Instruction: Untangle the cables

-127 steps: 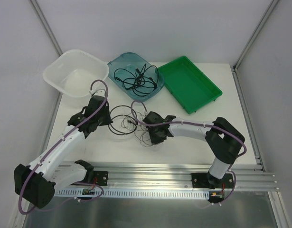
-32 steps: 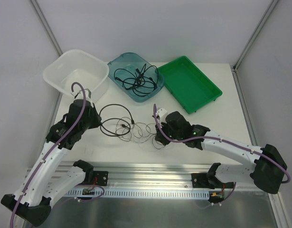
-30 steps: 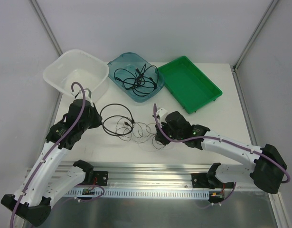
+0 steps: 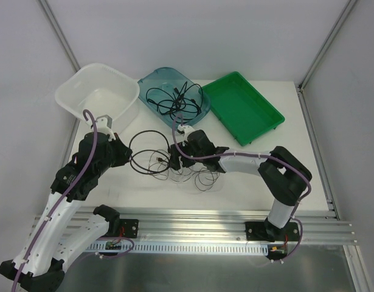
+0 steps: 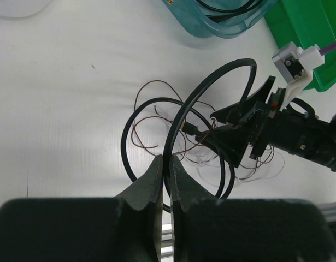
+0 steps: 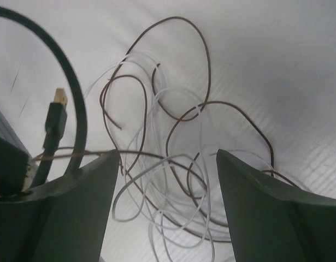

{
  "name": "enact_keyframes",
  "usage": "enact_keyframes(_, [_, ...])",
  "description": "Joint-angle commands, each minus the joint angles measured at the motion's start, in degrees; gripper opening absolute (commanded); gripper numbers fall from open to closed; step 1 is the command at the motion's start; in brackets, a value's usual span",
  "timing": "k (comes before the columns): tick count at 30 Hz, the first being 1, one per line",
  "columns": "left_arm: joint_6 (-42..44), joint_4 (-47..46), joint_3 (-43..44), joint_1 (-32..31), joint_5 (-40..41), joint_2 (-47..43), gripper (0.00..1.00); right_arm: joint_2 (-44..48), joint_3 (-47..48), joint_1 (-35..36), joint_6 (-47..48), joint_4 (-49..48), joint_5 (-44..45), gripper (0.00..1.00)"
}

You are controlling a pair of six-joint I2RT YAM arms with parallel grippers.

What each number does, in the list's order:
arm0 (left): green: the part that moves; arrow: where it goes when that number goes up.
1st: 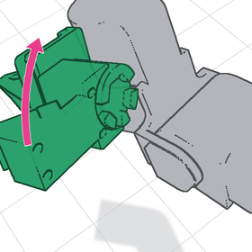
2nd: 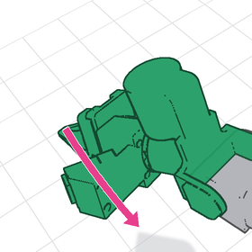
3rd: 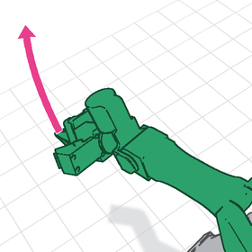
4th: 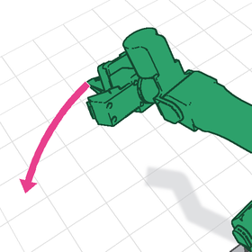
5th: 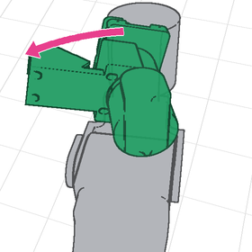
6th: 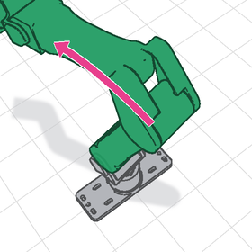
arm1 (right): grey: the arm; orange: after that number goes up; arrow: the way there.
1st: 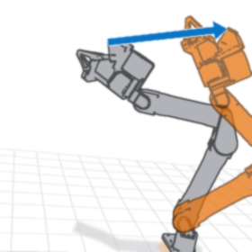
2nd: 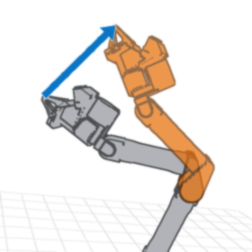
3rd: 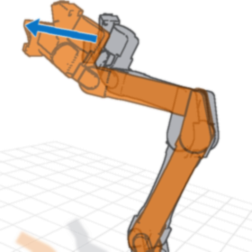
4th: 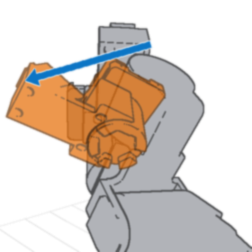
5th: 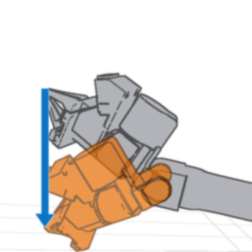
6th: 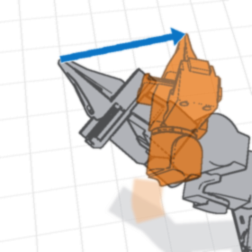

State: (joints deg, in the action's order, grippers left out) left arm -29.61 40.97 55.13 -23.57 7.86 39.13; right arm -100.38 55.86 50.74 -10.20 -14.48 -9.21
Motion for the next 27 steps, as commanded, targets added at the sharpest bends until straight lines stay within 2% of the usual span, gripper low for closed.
enact_keyframes(1, [-1.51,-2.04,1.64,0.11,-1.44,-0.73,0.0,-2.71,1.8,-1.17,-2.63,-7.83,-3.09,0.75])
enact_keyframes(3, [-1.59,-2.04,1.73,0.02,-1.97,-0.9,0.0,-4.21,1.63,-2.04,-3.6,-9.42,-4.23,0.73])
enact_keyframes(5, [-1.6,-2.04,1.82,0.02,-2.41,-1.08,0.0,-5.08,1.45,-2.66,-4.3,-11.27,-5.72,0.65])
enact_keyframes(9, [-1.33,-2.04,2.17,0.02,-2.5,-1.87,0.0,-4.48,0.66,-4.5,-5.27,-11.97,-7.13,0.35])
enact_keyframes(10, [-1.25,-1.95,2.26,0.02,-2.5,-2.3,0.0,-3.95,0.05,-4.77,-5.36,-11.89,-6.87,0.15])
enact_keyframes(12, [-0.9,-1.86,2.96,0.02,-3.63,-2.75,0.0,-1.85,-1.88,-6.26,-5.18,-10.93,-6.17,0.01])
enact_keyframes(18, [-0.36,-1.77,4.72,0.02,-13.91,-2.4,0.0,4.31,-5.93,-11.0,-3.78,-4.25,-2.83,0.01])
enact_keyframes(20, [-0.63,-1.77,5.16,0.02,-16.55,-2.75,0.0,7.03,-6.37,-11.8,-2.82,0.75,0.32,0.01])
enact_keyframes(24, [-0.72,-1.51,6.47,0.02,-14.11,-4.77,0.0,11.6,-7.86,-13.99,-1.49,10.5,6.13,0.01])
enact_keyframes(27, [-0.1,-0.81,7.88,0.11,-12.25,-5.91,0.0,15.82,-10.67,-16.62,-2.02,14.12,8.86,0.01])
